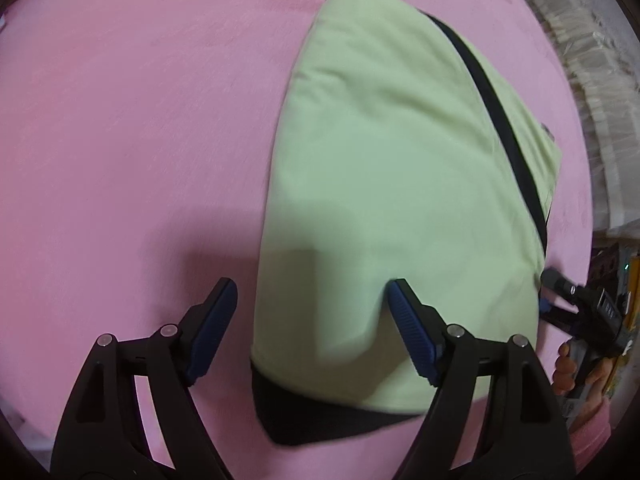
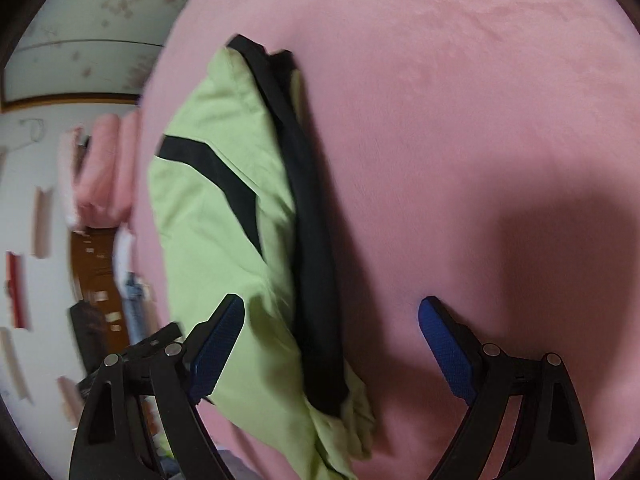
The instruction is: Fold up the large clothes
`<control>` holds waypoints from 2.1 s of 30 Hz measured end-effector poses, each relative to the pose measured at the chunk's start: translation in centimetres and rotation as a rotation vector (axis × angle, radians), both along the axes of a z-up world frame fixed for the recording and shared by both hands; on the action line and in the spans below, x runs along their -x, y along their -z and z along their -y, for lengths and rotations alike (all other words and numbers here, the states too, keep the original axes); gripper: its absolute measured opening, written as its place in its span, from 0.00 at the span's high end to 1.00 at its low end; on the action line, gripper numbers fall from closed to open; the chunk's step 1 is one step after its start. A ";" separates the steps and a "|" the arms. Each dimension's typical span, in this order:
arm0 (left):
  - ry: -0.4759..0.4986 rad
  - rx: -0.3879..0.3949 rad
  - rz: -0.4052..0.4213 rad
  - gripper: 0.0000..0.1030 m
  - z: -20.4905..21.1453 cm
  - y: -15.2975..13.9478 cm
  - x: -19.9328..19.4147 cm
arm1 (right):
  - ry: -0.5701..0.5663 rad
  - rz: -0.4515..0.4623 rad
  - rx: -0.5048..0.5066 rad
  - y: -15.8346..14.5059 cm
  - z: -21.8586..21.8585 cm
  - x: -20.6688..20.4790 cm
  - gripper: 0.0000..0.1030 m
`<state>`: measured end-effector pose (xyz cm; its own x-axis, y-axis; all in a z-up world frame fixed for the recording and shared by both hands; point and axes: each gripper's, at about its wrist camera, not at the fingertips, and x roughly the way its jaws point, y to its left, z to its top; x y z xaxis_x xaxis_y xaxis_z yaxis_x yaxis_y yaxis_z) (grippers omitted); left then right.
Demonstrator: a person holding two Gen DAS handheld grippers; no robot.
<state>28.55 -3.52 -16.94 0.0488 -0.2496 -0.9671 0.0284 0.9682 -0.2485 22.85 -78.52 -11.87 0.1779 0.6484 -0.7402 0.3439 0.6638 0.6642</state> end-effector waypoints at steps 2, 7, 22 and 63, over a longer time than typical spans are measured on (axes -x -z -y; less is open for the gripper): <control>-0.009 0.057 0.003 0.25 -0.1 0.7 -0.8 | -0.020 0.018 -0.050 0.5 -0.1 -0.9 0.15; -0.062 0.145 -0.020 0.25 -0.5 2.4 -2.2 | -0.080 0.031 -0.165 1.7 -1.4 -3.2 0.38; -0.065 0.059 0.059 0.50 1.2 2.4 -1.2 | -0.115 0.092 -0.171 1.3 -3.1 -3.7 0.80; -0.357 0.034 0.386 0.79 -49.1 -20.9 13.8 | -0.457 0.440 -0.148 -21.4 -39.8 12.7 0.88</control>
